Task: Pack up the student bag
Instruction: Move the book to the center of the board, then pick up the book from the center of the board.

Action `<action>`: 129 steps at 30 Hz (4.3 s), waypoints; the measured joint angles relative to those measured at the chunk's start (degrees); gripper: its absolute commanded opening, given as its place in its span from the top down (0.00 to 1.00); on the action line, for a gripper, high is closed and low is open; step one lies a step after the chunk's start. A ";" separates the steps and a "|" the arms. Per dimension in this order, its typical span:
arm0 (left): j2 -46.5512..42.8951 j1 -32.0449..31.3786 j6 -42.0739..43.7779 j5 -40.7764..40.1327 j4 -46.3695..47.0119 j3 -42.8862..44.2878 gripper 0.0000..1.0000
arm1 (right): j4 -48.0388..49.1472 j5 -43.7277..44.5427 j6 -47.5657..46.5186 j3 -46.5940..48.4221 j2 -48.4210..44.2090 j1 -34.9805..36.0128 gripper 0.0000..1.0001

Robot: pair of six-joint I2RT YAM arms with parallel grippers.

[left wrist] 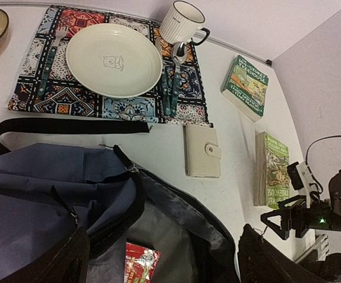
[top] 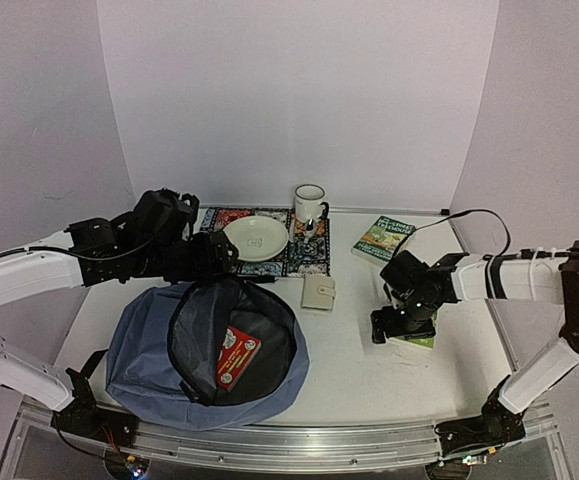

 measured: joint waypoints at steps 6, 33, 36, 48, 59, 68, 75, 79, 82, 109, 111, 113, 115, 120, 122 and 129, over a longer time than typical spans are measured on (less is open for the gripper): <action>1.19 -1.20 -0.02 1.32 1.85 0.00 0.12 | -3.79 1.83 -2.60 1.12 -5.31 -11.52 0.07; 22.58 -10.93 -0.11 5.51 7.91 13.30 0.19 | 9.60 -8.19 -8.76 -0.73 4.20 -12.07 0.24; 26.23 -11.63 -0.13 6.57 8.43 15.48 0.22 | 8.35 -9.83 -7.89 -2.85 1.70 -9.76 0.22; 43.78 -14.68 -0.12 11.15 10.06 29.84 0.47 | 5.76 -11.03 -6.64 -3.34 -2.77 -9.89 0.21; 55.84 -15.13 -0.59 12.71 9.95 34.83 0.53 | 6.75 -12.89 -6.27 -3.39 0.54 -9.93 0.25; 59.29 -15.12 -1.56 13.23 10.04 35.17 0.56 | 9.38 -17.49 -5.48 -3.78 1.40 -9.75 0.26; 56.21 -14.93 -1.83 12.21 11.47 29.88 0.56 | 11.79 -19.92 -3.36 -3.65 3.38 -5.51 0.26; 53.01 -14.69 -2.33 11.13 11.99 25.36 0.59 | 12.30 -20.73 -1.88 -3.23 3.64 -2.88 0.23; 51.23 -14.60 -3.12 10.66 12.03 22.85 0.63 | 13.04 -20.41 -0.83 -3.23 3.62 -1.99 0.22; 48.97 -12.75 -7.74 14.95 15.13 18.49 0.85 | 20.48 -26.35 7.13 -7.50 -5.62 -3.70 0.53; 48.80 -12.74 -7.80 14.95 15.61 18.05 0.85 | 20.37 -26.26 7.27 -7.50 -5.48 -3.72 0.55; 48.46 -12.70 -7.92 14.90 16.13 17.40 0.85 | 20.45 -26.27 7.55 -7.50 -5.10 -3.71 0.57; 47.99 -12.61 -8.20 14.88 16.69 16.56 0.85 | 20.64 -26.28 7.73 -7.50 -4.43 -3.61 0.59; 46.53 -12.49 -9.58 14.62 18.88 13.74 0.85 | 21.06 -26.25 8.95 -7.50 -3.90 -2.62 0.61; 45.87 -12.34 -10.51 14.66 19.97 12.50 0.85 | 21.54 -26.25 9.55 -7.50 -3.90 -2.25 0.61; 44.61 -12.06 -13.48 14.74 23.45 9.52 0.85 | 24.78 -26.74 11.19 -7.33 -6.51 -1.76 0.61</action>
